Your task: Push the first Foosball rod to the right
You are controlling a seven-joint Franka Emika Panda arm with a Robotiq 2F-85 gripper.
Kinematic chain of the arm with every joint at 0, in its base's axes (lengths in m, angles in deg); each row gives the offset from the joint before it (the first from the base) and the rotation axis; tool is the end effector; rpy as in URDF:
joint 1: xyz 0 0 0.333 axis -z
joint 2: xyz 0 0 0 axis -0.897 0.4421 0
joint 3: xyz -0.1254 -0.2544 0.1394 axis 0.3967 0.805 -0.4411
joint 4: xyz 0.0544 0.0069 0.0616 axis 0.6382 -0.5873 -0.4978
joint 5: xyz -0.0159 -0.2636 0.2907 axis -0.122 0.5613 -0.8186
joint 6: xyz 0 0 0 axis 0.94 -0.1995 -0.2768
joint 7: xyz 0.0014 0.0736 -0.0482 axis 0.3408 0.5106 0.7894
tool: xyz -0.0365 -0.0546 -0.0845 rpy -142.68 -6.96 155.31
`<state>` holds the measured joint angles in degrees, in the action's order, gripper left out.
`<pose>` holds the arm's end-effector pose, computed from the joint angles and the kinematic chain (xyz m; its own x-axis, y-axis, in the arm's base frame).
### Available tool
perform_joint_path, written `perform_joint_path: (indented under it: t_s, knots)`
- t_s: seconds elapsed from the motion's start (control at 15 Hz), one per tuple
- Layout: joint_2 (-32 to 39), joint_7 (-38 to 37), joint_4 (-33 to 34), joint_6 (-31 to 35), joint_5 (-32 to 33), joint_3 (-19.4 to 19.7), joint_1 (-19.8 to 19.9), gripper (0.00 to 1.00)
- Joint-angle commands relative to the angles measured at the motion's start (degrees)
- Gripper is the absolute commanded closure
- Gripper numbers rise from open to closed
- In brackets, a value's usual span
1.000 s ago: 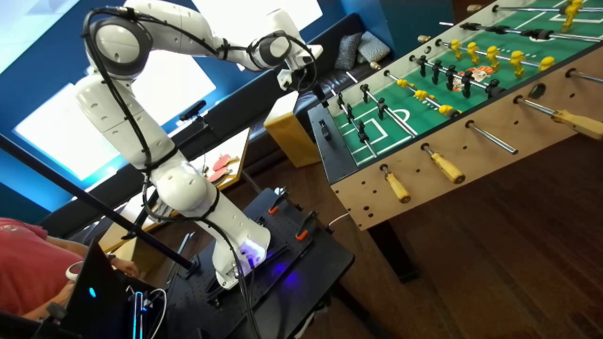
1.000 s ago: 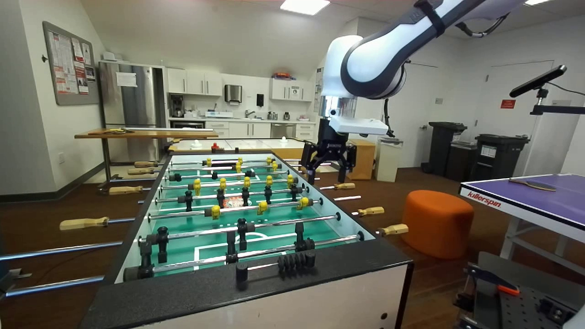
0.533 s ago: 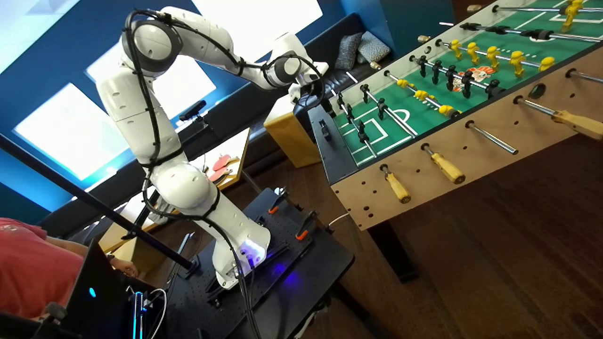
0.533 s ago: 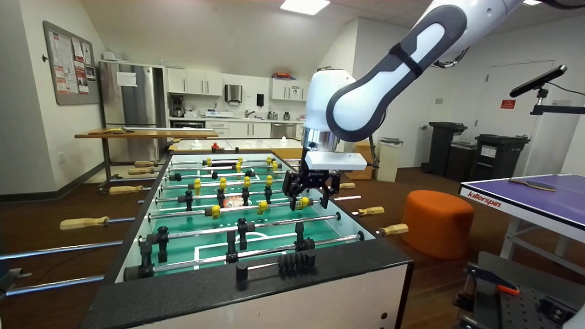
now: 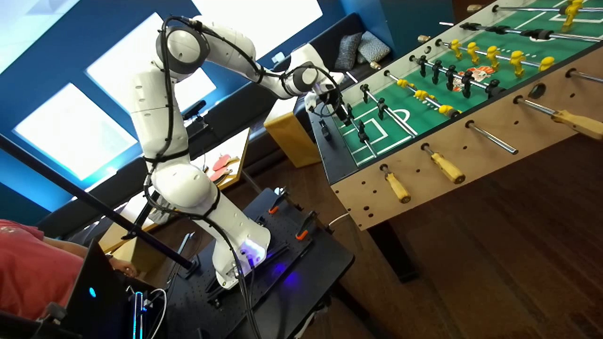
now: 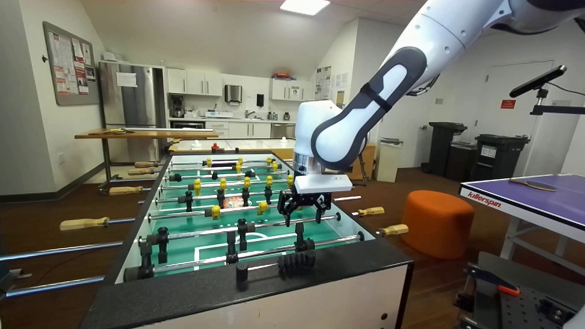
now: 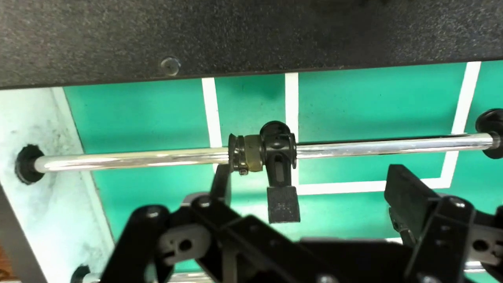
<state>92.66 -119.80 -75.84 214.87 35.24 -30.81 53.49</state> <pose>0.6028 0.0803 0.2031 0.8249 -0.5582 0.0896 -0.5605 -0.8282 0.0007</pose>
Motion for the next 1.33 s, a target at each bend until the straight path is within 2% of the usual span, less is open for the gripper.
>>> perform_joint_path:
  t_s: [0.0, 0.67, 1.2, 1.27]
  knots:
    - [3.4, 5.2, 3.9, -0.3, -0.4, 0.2, 0.3, 0.0]
    - [7.5, 16.8, 8.6, -1.0, -5.6, -0.3, 2.6, 0.0]
    - [10.4, 18.3, 11.3, -1.4, -7.5, 0.4, 2.8, 0.0]
    - [10.7, 17.9, 11.6, -1.3, -7.4, 0.6, 2.6, 0.25]
